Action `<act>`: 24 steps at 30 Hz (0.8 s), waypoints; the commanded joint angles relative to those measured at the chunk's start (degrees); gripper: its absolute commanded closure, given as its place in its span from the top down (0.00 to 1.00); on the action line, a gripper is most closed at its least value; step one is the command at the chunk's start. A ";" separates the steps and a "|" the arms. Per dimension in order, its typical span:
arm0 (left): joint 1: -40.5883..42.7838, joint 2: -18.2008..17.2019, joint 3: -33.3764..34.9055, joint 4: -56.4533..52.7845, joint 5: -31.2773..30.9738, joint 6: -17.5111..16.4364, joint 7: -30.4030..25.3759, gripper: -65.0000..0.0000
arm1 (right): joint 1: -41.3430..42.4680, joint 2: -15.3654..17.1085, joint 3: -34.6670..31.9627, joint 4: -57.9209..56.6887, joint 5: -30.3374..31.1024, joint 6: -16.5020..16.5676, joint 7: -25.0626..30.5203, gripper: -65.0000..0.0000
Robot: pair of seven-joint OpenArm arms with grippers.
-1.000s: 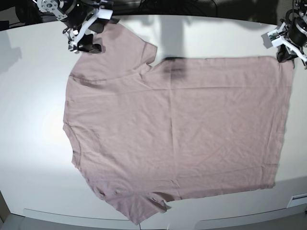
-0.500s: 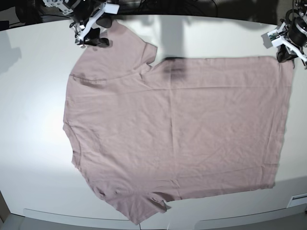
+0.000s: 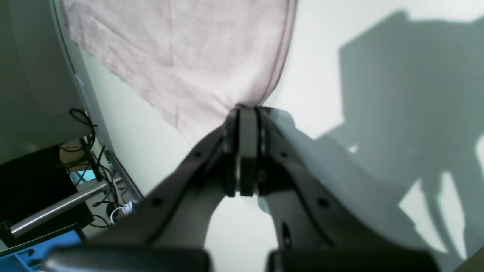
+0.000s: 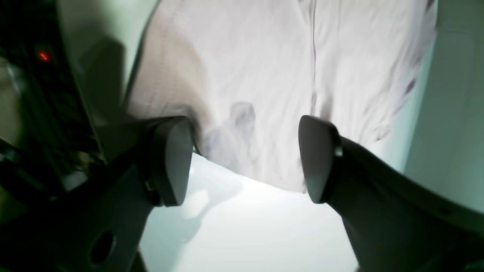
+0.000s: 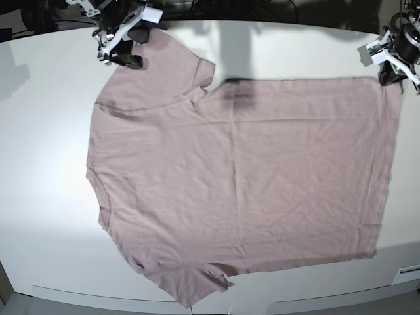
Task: Fold the T-shirt properly
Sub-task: 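Close both grippers on the shirt's shoulder edges, then lift the shoulder edge with both grippers and pull it toward the hem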
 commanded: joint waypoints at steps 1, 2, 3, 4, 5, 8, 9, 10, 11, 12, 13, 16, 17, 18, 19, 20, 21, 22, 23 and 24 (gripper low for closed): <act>0.33 -0.94 -0.22 0.42 -0.02 -0.22 -0.17 0.00 | -0.42 0.59 0.07 0.13 1.75 2.36 -0.76 0.66; 0.35 -0.94 -0.22 0.42 -0.02 -0.22 -0.17 0.00 | -0.42 0.48 0.07 0.13 2.86 3.19 -0.74 0.66; 0.33 -0.94 -0.22 0.42 -0.02 -0.22 -0.17 0.00 | -0.42 0.46 0.07 0.13 3.08 3.30 -0.61 0.66; 0.33 -0.94 -0.22 0.42 -0.02 -0.22 -0.20 0.00 | -0.42 0.48 0.07 0.13 3.02 3.28 -0.35 0.66; 0.33 -0.94 -0.22 0.42 -0.02 -0.22 -0.20 0.00 | -0.39 0.48 0.07 0.13 3.02 3.23 -0.35 0.66; 0.33 -0.94 -0.22 0.42 -0.02 -0.22 -0.20 0.00 | -0.24 0.48 0.07 0.11 3.02 3.17 -0.24 0.62; 0.33 -0.94 -0.22 0.42 -0.02 -0.22 -0.20 0.00 | 0.07 0.48 0.07 -0.15 3.02 3.17 0.07 0.56; 0.33 -0.94 -0.22 0.42 -0.02 -0.22 -0.17 0.00 | 0.39 0.48 0.07 -0.61 3.04 3.15 0.39 0.49; 0.35 -0.94 -0.22 0.42 -0.02 -0.22 -0.17 0.00 | 0.81 0.48 0.07 -1.14 3.06 3.17 0.68 0.44; 0.33 -0.94 -0.22 0.42 -0.02 -0.22 -0.17 0.00 | 1.05 0.46 0.07 -1.62 3.04 3.17 0.72 0.41; 0.35 -0.96 -0.22 0.42 -0.02 -0.22 -0.15 0.00 | 1.14 0.48 0.07 -1.81 3.04 3.17 0.70 0.40; 0.33 -0.94 -0.22 0.42 -0.02 -0.22 -0.15 0.00 | 1.14 0.48 0.07 -1.84 3.04 3.17 0.72 0.40; 0.33 -0.96 -0.22 0.42 -0.02 -0.22 -0.15 0.00 | 1.14 0.48 0.07 -1.84 3.02 3.17 0.70 0.40; 0.33 -0.96 -0.22 0.42 -0.02 -0.22 -0.15 0.00 | 1.14 0.48 0.07 -1.84 3.02 3.17 0.70 0.37; 0.35 -0.94 -0.22 0.42 -0.02 -0.22 -0.15 0.00 | 1.14 0.48 0.07 -1.84 3.02 3.17 0.70 0.31; 0.33 -0.94 -0.22 0.42 -0.02 -0.22 -0.15 0.00 | 1.11 0.48 0.07 -1.84 3.02 3.17 0.70 0.22; 0.35 -0.94 -0.22 0.42 -0.04 -0.22 -0.15 0.00 | 1.11 0.48 0.00 -1.84 3.02 3.17 0.66 0.13; 0.35 -0.94 -0.22 0.42 -0.04 -0.22 -0.15 0.00 | 1.11 0.48 0.00 -1.84 3.02 3.17 0.33 0.04; 0.35 -0.94 -0.22 0.42 -0.02 -0.22 -0.15 0.00 | 0.94 0.48 0.00 -1.84 3.04 3.17 -0.22 0.00; 0.33 -0.94 -0.22 0.42 -0.02 -0.22 -0.15 0.00 | 0.96 0.48 0.00 -1.81 3.04 3.17 -0.79 0.00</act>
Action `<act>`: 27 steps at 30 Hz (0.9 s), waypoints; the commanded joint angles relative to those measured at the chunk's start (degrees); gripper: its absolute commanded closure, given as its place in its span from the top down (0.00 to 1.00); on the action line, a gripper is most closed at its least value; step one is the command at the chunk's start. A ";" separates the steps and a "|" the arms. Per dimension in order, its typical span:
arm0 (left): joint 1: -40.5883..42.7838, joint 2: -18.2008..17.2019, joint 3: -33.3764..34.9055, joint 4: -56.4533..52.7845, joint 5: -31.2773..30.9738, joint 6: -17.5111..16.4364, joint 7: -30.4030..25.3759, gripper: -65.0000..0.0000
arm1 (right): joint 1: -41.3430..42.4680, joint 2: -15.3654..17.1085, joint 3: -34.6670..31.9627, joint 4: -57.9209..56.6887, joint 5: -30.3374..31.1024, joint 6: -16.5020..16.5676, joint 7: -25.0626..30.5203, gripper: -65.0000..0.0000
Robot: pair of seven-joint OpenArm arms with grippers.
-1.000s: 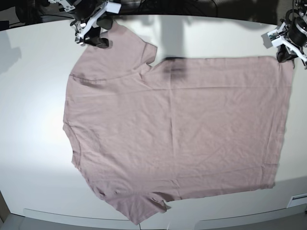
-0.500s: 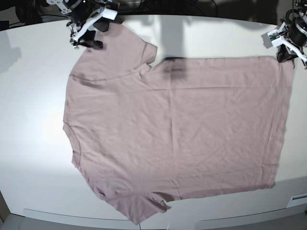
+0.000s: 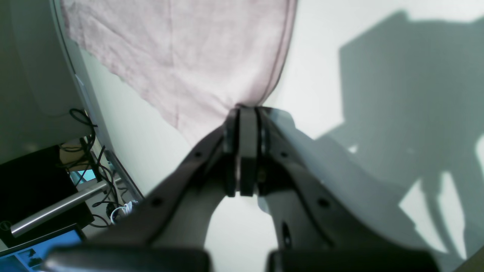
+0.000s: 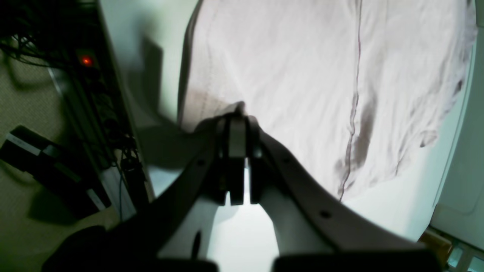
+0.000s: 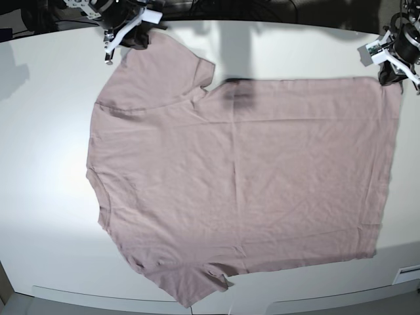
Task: Fold the T-shirt properly
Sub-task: 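Lift the shoulder edge with both grippers and pull it toward the hem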
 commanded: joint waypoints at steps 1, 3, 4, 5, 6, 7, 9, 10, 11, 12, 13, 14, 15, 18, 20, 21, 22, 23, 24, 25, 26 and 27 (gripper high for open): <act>0.35 -0.94 -0.22 0.42 -0.02 -0.22 -0.20 0.00 | -0.37 0.66 0.04 0.37 0.09 0.63 -1.77 0.00; 0.35 -0.94 -0.22 0.42 -0.02 -0.22 -0.20 0.00 | -0.37 0.66 0.04 0.37 0.09 0.61 -3.48 0.00; 0.35 -0.94 -0.22 0.42 -0.04 -0.20 -0.20 0.00 | -0.37 0.66 0.04 0.37 0.09 0.59 -4.35 0.00; 0.35 -0.94 -0.22 0.42 -0.04 -0.22 -0.20 0.00 | -0.37 0.66 0.04 0.42 0.09 0.55 -5.33 0.00; 0.35 -0.96 -0.22 0.42 -0.04 -0.22 -0.17 0.00 | -0.37 0.66 0.04 0.42 0.09 0.55 -6.32 0.00; 0.37 -0.96 -0.22 0.42 -0.04 -0.22 -0.17 0.00 | -0.37 0.66 0.04 0.42 0.11 0.55 -7.08 0.00; 0.37 -0.96 -0.22 0.42 -0.02 -0.22 -0.20 0.00 | -0.37 0.66 0.04 0.42 0.11 0.52 -8.24 0.00; 0.35 -0.96 -0.22 0.42 -0.04 -0.22 -0.20 0.00 | -0.39 0.66 0.04 0.42 0.11 0.04 -8.39 0.00; 0.35 -0.96 -0.22 0.42 -0.04 -0.20 -0.17 0.00 | -0.52 0.66 0.04 0.42 0.11 -0.98 -8.59 0.00; 0.37 -0.96 -0.22 0.42 -0.04 -0.20 -0.15 0.00 | -0.52 0.66 0.04 0.50 0.11 -2.21 -8.76 0.00; 0.52 -0.96 -0.22 0.42 -0.04 -0.20 0.07 0.00 | -0.52 0.66 0.04 0.66 0.11 -3.10 -9.07 0.00; 0.76 -0.96 -0.22 0.42 -0.04 -0.09 0.02 0.00 | -0.52 0.66 0.04 0.94 0.13 -3.56 -9.44 0.00; 1.14 -0.96 -0.22 0.42 -0.04 0.48 0.00 0.00 | -0.52 0.66 0.04 1.40 0.13 -3.58 -9.90 0.00; 2.93 -0.98 -0.22 0.42 -0.02 5.92 0.00 0.00 | -0.59 0.66 0.04 3.85 3.37 -4.90 -11.91 0.00; 4.28 -0.98 -0.22 0.42 -0.02 8.92 0.00 0.00 | -1.20 0.68 0.07 6.64 6.49 -5.01 -12.35 0.00; 4.87 -0.98 -0.22 0.42 -0.02 9.60 0.00 0.00 | -1.49 0.68 0.07 8.17 7.04 -5.01 -12.35 0.00; 5.22 -0.96 -0.22 0.42 -0.02 9.84 0.00 0.00 | -2.01 0.68 0.07 9.62 7.43 -5.01 -12.39 0.00; 5.64 -0.98 -0.22 0.42 -0.02 9.99 0.00 0.00 | -2.43 0.68 0.07 11.06 7.37 -5.01 -12.39 0.00; 5.92 -0.98 -0.22 0.42 -0.02 10.32 0.04 0.00 | -2.75 0.68 0.07 12.31 7.37 -5.03 -12.61 0.00; 6.16 -0.96 -0.22 0.42 -0.02 10.75 0.26 0.00 | -3.10 0.70 0.07 13.42 7.34 -5.05 -13.18 0.00; 6.36 -0.98 -0.22 0.42 -0.02 11.61 0.50 0.00 | -3.28 0.66 0.07 14.45 7.34 -5.05 -13.86 0.00; 6.56 -0.98 -0.22 0.42 -0.02 12.94 0.72 0.00 | -3.39 0.68 0.07 15.37 7.34 -5.27 -14.80 0.00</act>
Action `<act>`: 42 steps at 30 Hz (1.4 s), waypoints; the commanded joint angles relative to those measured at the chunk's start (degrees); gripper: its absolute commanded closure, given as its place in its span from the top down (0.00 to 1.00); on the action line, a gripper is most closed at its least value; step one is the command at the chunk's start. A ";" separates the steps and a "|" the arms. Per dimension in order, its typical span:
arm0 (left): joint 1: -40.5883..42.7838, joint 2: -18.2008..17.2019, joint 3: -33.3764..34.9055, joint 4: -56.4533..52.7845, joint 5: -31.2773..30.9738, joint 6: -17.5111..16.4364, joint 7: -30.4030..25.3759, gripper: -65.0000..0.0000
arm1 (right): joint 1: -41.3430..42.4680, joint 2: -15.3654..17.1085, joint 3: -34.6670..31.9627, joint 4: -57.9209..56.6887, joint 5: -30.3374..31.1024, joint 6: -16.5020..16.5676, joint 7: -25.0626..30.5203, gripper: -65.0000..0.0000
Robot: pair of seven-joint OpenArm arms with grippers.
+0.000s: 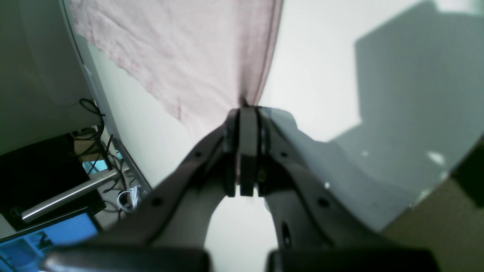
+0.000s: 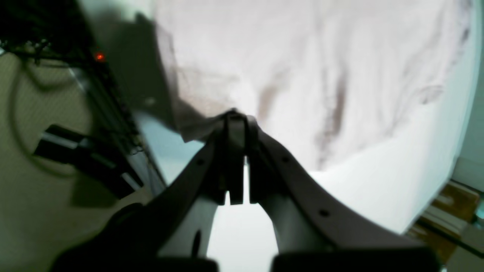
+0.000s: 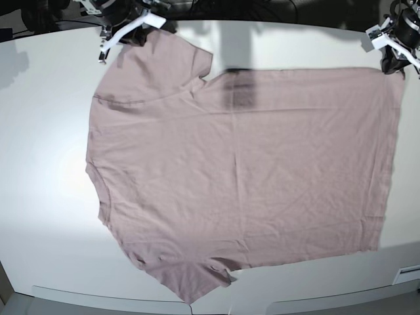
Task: Fold the T-shirt properly
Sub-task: 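Lift the shoulder edge with both grippers and pull it toward the hem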
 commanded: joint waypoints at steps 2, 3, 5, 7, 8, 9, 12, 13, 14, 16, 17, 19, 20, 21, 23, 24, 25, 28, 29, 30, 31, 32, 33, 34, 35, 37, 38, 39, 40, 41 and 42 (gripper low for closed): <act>0.90 -1.01 -0.31 0.44 -0.09 2.97 1.01 0.00 | -0.52 0.63 0.22 2.54 -0.33 -1.51 -1.31 0.00; 1.07 -1.01 -0.31 0.44 0.17 3.67 1.25 0.00 | -0.55 0.66 0.22 3.08 -0.72 -2.01 -1.90 0.00; 1.51 -1.03 -0.31 0.44 2.27 5.05 1.44 0.00 | -0.94 0.63 0.22 3.82 -2.58 -3.37 -2.34 0.00; 1.75 -1.03 -0.35 0.44 2.84 6.45 1.64 0.00 | -0.98 0.63 0.22 4.48 -4.15 -5.07 -2.51 0.00; 1.75 -1.01 -0.35 0.44 2.82 7.50 1.68 0.00 | -0.98 0.63 0.22 4.81 -4.66 -5.86 -2.67 0.00; 1.73 -1.01 -0.35 0.44 2.82 8.46 1.66 0.00 | -0.96 0.63 0.22 5.14 -4.61 -6.71 -2.71 0.00; 1.70 -1.01 -0.35 1.51 2.82 11.52 1.68 0.00 | -0.94 0.63 0.28 6.34 -4.63 -8.44 -2.67 0.00; 1.70 -1.01 -0.35 2.32 2.82 12.31 1.68 0.00 | -0.92 0.63 0.31 6.62 -4.68 -8.90 -2.67 0.00; 1.70 -1.01 -0.35 3.23 2.82 12.63 1.68 0.00 | -0.92 0.63 0.46 6.80 -4.83 -9.33 -2.64 0.00; 1.44 -1.03 -0.35 5.25 2.80 12.63 1.77 0.00 | -0.74 0.61 1.27 6.78 -4.83 -10.43 -2.62 0.00; 1.20 -1.01 -0.35 6.23 2.80 12.63 2.25 0.00 | -0.42 0.61 2.03 6.78 -4.79 -10.82 -2.62 0.00; 0.26 -0.98 -0.35 7.65 2.73 12.63 3.37 0.00 | 0.50 0.61 4.04 6.78 -4.50 -11.13 -2.62 0.00; -0.50 -1.01 -0.35 8.00 2.40 12.63 3.89 0.00 | 1.09 0.46 5.22 6.78 -4.02 -11.47 -2.62 0.00; -1.33 -0.98 -0.35 8.15 1.55 12.61 4.28 0.00 | 1.92 0.26 6.56 6.78 -3.15 -11.76 -2.60 0.00; -2.82 -1.01 -0.35 8.15 -0.74 12.48 4.59 0.00 | 3.54 -0.57 9.22 6.78 -0.13 -11.69 -2.27 0.00; -3.41 -0.98 -0.35 8.15 -0.90 12.39 5.20 0.00 | 4.11 -0.81 10.34 6.78 1.25 -11.43 -1.66 0.00; -3.85 -1.01 -0.35 8.15 -0.87 12.22 5.75 0.00 | 4.79 -0.92 11.32 6.78 2.29 -11.21 -0.85 0.00; -6.10 -0.96 -0.35 8.15 -2.34 11.41 5.42 0.00 | 8.02 -2.14 13.11 6.75 3.61 -10.08 1.16 0.00; -7.26 -0.90 -0.35 8.15 -3.91 10.64 5.03 0.00 | 9.64 -2.78 13.16 6.73 3.93 -9.97 1.20 0.00; -8.52 -0.79 -0.35 8.15 -5.66 9.90 4.72 0.00 | 11.32 -3.50 13.16 6.64 4.98 -9.81 1.18 0.00; -9.84 -0.76 -0.33 8.15 -7.39 9.11 4.57 0.00 | 12.96 -4.31 13.14 6.51 6.01 -9.22 1.16 0.00; -11.17 -0.66 -0.33 8.15 -8.72 8.41 4.50 0.00 | 14.49 -5.18 13.14 6.43 6.51 -8.39 1.16 0.00; -12.35 -0.63 -0.33 8.15 -10.01 8.24 4.70 0.00 | 15.67 -6.14 13.14 6.34 7.34 -7.72 1.16 0.00; -13.29 -0.63 -0.33 8.15 -11.15 7.85 4.68 0.00 | 16.74 -6.99 13.14 6.19 8.44 -7.34 1.16 0.00; -14.14 -0.63 -0.33 8.15 -11.72 7.45 4.70 0.00 | 17.62 -7.93 13.14 5.88 9.44 -7.17 1.18 0.00; -15.26 -0.66 -0.33 8.15 -12.76 6.86 4.70 0.00 | 18.78 -10.05 13.14 4.61 9.55 -7.21 1.20 0.00; -15.65 -0.57 -0.33 8.15 -12.85 6.10 4.68 0.00 | 19.28 -11.17 13.14 3.56 9.55 -7.23 1.20 0.00; -15.89 -0.48 -0.33 8.15 -13.27 5.46 4.68 0.00 | 19.93 -12.35 13.14 2.34 9.55 -7.26 1.25 0.00; -15.89 -0.46 -0.33 8.15 -14.08 5.03 4.50 0.00 | 20.68 -13.68 13.14 0.96 9.57 -7.50 1.33 0.00; -15.89 -0.17 -0.33 8.15 -14.60 4.81 4.26 0.00 | 21.55 -15.04 13.14 -0.59 9.57 -7.98 1.49 0.00; -15.87 0.24 -0.33 8.15 -14.84 4.79 4.26 0.00 | 22.60 -16.39 13.14 -2.23 9.57 -8.74 1.51 0.00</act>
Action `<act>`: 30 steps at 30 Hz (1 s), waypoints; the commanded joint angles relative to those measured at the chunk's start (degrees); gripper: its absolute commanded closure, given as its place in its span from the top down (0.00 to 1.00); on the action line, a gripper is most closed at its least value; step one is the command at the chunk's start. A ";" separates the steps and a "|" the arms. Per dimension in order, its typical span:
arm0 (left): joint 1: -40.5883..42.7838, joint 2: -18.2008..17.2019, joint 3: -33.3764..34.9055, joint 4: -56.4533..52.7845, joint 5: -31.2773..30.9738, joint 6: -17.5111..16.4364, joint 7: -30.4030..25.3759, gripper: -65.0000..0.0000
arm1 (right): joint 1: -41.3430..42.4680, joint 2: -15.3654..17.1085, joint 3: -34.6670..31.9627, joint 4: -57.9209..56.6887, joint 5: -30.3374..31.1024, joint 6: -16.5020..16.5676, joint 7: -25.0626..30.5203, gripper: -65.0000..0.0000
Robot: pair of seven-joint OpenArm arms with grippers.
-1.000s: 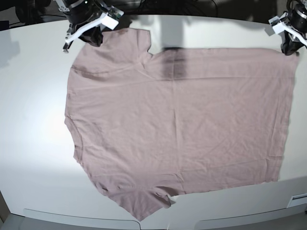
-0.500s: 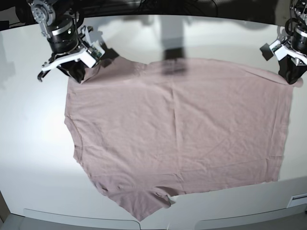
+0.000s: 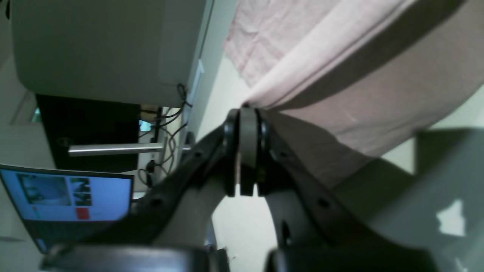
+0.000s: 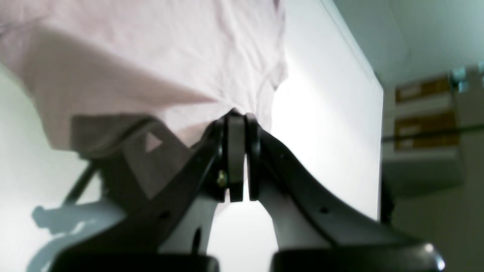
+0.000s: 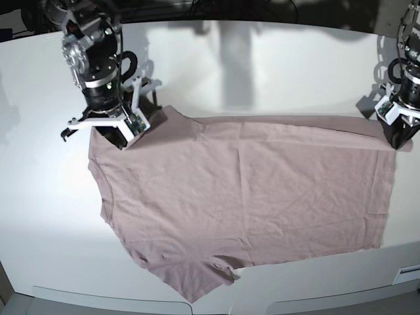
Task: Fold the T-shirt properly
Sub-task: 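Lift the shoulder edge with both grippers and pull it toward the hem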
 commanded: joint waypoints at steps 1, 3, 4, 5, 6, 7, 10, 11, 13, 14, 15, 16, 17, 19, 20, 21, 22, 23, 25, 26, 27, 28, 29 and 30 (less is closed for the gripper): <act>-0.31 -0.15 -0.59 0.76 -0.26 1.14 -0.46 0.00 | 1.88 -0.83 0.26 -0.28 -0.87 -1.70 1.38 0.00; -0.33 1.62 -0.59 0.76 -0.24 1.14 -0.48 0.00 | 4.02 -3.26 0.26 -2.27 -0.87 -2.12 1.38 0.00; -0.39 2.62 -0.61 0.76 -0.22 1.14 -0.46 0.00 | 4.94 -4.44 0.26 -2.49 -0.87 -2.19 1.36 0.00; -0.68 3.58 -0.61 0.76 -0.24 1.14 -0.44 0.00 | 5.68 -5.49 0.26 -2.47 -0.87 -2.36 1.40 0.00; -1.03 4.59 -0.61 0.76 -0.24 1.14 -0.44 0.00 | 6.40 -6.49 0.26 -2.47 -0.87 -2.34 1.81 0.00; -1.40 5.53 -0.61 0.76 -0.24 1.14 -0.39 0.00 | 6.93 -7.28 0.26 -2.47 -0.87 -2.34 1.99 0.00; -2.54 7.85 -0.61 0.76 -0.24 1.09 0.42 0.00 | 7.52 -8.02 0.26 -2.47 -0.85 -2.29 2.86 0.00; -3.10 8.46 -0.61 0.76 -0.26 1.05 0.94 0.00 | 7.50 -7.74 0.26 -2.47 -0.76 -2.29 3.48 0.00; -4.15 9.27 -0.61 0.74 -0.26 1.05 1.51 0.00 | 7.50 -6.14 0.26 -2.49 2.12 -2.27 4.35 0.00; -4.70 9.53 -0.61 0.74 -0.26 1.05 1.55 0.00 | 7.50 -5.09 0.26 -2.49 3.54 -2.21 4.50 0.00; -5.11 9.73 -0.61 0.74 -0.26 1.03 1.75 0.00 | 7.54 -4.11 0.26 -2.49 4.35 -2.16 4.83 0.00; -5.68 9.86 -0.61 0.74 -0.28 1.01 1.75 0.00 | 7.76 -3.21 0.26 -2.51 4.85 -2.14 4.96 0.00; -6.10 10.10 -0.61 0.74 -0.28 1.01 2.12 0.00 | 8.13 -2.56 0.26 -2.60 4.98 -2.16 4.98 0.00; -6.95 10.62 -0.61 0.74 -0.72 0.85 2.80 0.00 | 9.25 -2.12 0.28 -3.17 5.16 -2.16 4.96 0.00; -7.17 10.75 -0.61 0.74 -1.70 0.76 2.75 0.00 | 9.97 -2.12 0.26 -3.85 5.70 -2.16 5.01 0.00; -7.37 11.06 -0.61 0.74 -2.91 0.57 2.84 0.00 | 10.84 -2.14 0.26 -4.92 7.02 -2.14 5.05 0.00; -7.54 11.37 -0.61 0.74 -3.39 0.57 3.39 0.00 | 11.85 -2.23 0.26 -6.36 8.28 -2.05 5.05 0.00; -7.67 11.58 -0.61 0.74 -3.76 0.57 4.39 0.00 | 12.87 -2.36 0.26 -8.00 9.07 -1.68 5.18 0.00; -7.80 11.72 -0.61 0.74 -3.72 0.57 5.95 0.00 | 14.88 -2.58 0.26 -11.43 9.03 -0.70 5.68 0.00; -7.78 11.69 -0.61 0.74 -3.72 0.59 5.99 0.00 | 15.96 -2.54 0.26 -13.05 9.03 -0.59 6.03 0.00; -7.78 11.69 -0.61 0.74 -3.72 0.57 5.99 0.00 | 17.27 -2.51 0.26 -14.64 9.03 -0.59 6.38 0.00; -7.80 11.72 -0.61 0.74 -3.72 0.59 5.99 0.00 | 18.51 -2.54 0.26 -16.04 9.05 -0.59 6.62 0.00; -7.89 11.72 -0.61 0.74 -3.74 0.59 5.99 0.00 | 19.54 -2.56 0.26 -17.25 9.05 -0.59 7.06 0.00; -7.93 11.74 -0.61 0.74 -3.78 0.59 6.14 0.00 | 20.57 -2.56 0.26 -18.27 9.07 -0.59 7.41 0.00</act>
